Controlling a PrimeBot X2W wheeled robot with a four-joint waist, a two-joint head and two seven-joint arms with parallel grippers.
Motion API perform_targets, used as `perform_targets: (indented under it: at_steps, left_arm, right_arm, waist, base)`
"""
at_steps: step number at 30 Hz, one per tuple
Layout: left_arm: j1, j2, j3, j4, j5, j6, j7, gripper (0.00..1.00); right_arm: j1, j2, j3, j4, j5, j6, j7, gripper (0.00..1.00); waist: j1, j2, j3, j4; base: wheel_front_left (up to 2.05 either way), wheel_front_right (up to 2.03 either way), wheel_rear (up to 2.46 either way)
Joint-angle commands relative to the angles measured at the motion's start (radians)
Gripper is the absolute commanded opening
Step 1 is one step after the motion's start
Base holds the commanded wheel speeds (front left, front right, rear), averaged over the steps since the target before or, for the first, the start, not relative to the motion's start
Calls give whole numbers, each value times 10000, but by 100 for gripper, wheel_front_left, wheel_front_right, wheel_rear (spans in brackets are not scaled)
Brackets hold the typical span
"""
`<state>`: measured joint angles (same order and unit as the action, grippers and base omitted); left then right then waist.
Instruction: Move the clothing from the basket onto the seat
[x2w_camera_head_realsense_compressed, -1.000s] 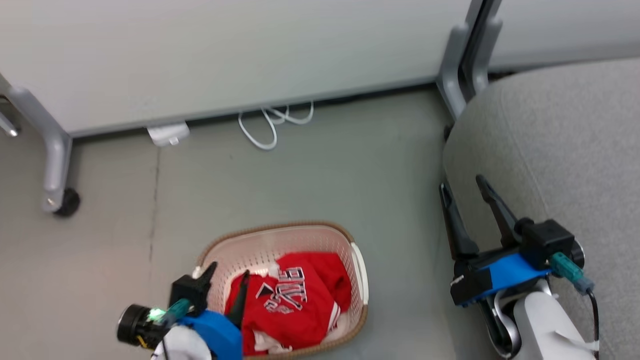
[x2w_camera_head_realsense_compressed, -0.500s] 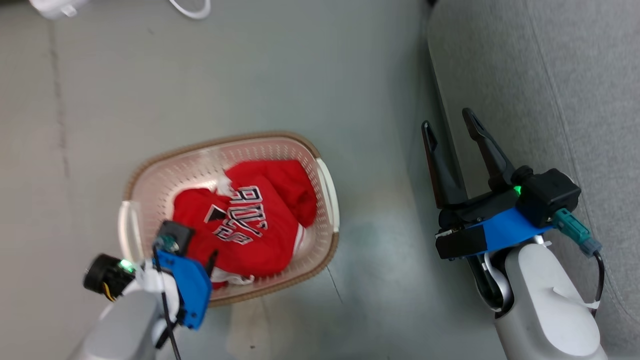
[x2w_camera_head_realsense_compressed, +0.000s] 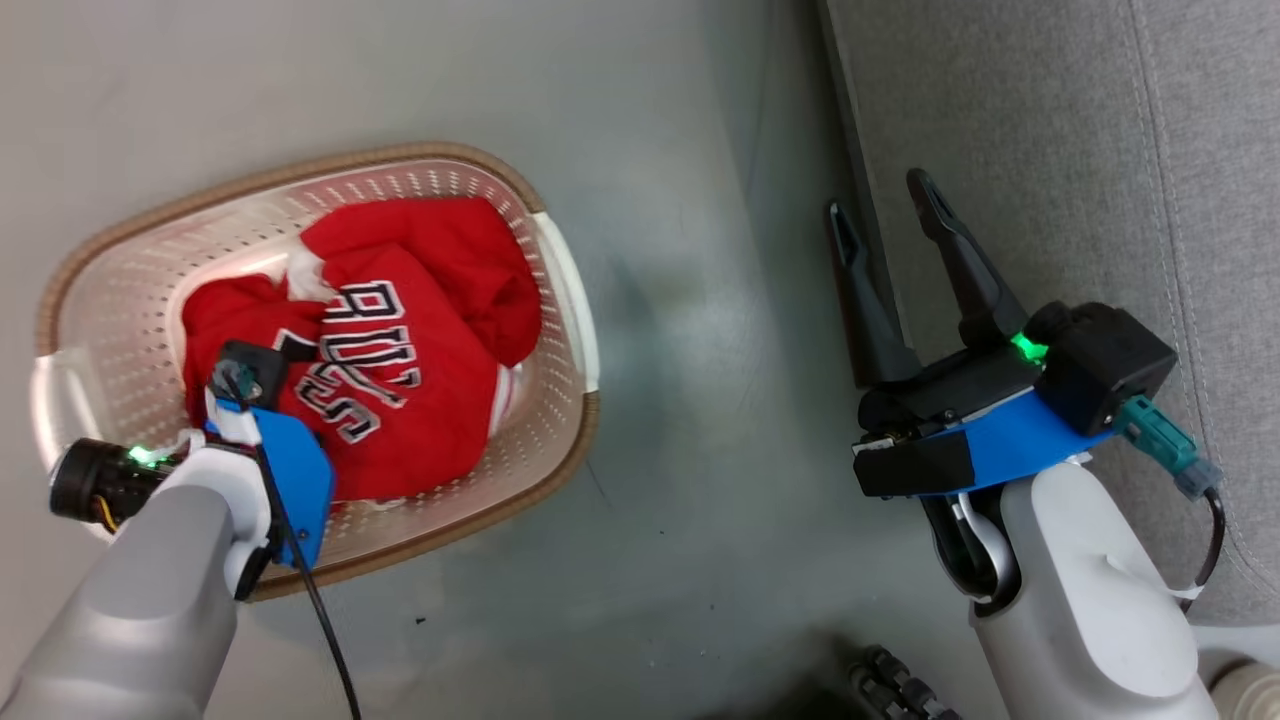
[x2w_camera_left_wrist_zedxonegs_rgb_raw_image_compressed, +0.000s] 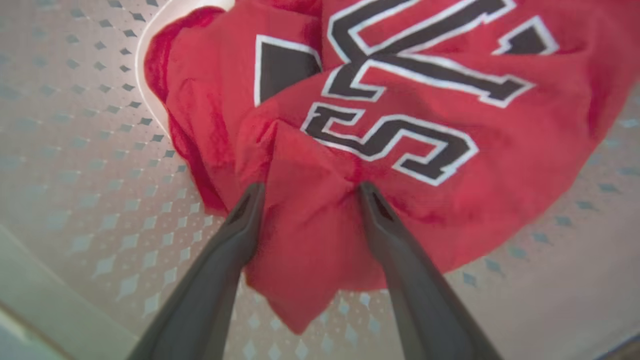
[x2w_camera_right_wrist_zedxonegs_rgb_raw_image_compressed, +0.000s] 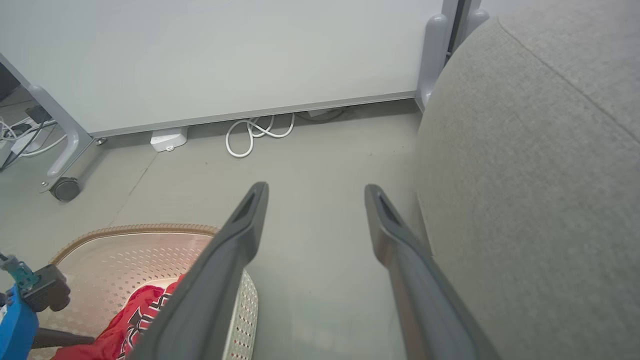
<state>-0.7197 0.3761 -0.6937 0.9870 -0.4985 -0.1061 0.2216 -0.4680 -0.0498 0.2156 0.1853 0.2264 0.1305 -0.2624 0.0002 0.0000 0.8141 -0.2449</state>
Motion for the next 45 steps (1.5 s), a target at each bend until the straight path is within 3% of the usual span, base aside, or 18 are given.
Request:
perform_targets:
  at_steps: [1, 5, 6, 7, 8, 26, 37, 45]
  left_arm:
    - [-235, 15, -27, 211, 8, 129, 310, 100]
    - [-525, -118, -3, 454, -70, 346, 742, 100]
    - [-570, -123, -53, 497, -38, 357, 819, 91]
    - [-643, -145, -109, 486, 13, 361, 809, 30]
    - [-694, -172, -124, 501, -4, 345, 826, 0]
    - [-636, -243, -308, 841, -268, 9, 414, 0]
    - [-28, -1425, -441, 684, -880, -235, -1526, 0]
    - [570, -2347, -806, -533, -1943, -266, -2758, 0]
  right_arm:
    - [-148, -15, 87, -82, 97, 4, -34, 100]
    - [-285, -15, 191, -183, 226, 4, -36, 100]
    - [-291, -14, 194, -187, 242, 4, -36, 100]
    - [-284, -14, 189, -181, 258, 4, -34, 100]
    - [-286, -15, 175, -175, 262, 4, -34, 100]
    - [-461, -14, 136, 41, 257, 4, -37, 100]
    - [251, -23, -135, 808, -160, 4, -35, 100]
    - [1381, -25, -363, 1645, -420, 4, -35, 100]
  waist:
    - [-2, 0, 284, -170]
    - [-2, 0, 495, -251]
    - [-2, 0, 525, -266]
    - [-2, 0, 547, -277]
    - [-2, 0, 565, -286]
    - [-2, 0, 182, -195]
    - [-2, 0, -3017, 769]
    - [-2, 0, -5973, 1625]
  base:
    - [0, 0, 0]
    - [0, 0, 0]
    - [0, 0, 0]
    - [0, 0, 0]
    - [0, 0, 0]
    - [0, 0, 0]
    - [0, 0, 0]
    - [0, 0, 0]
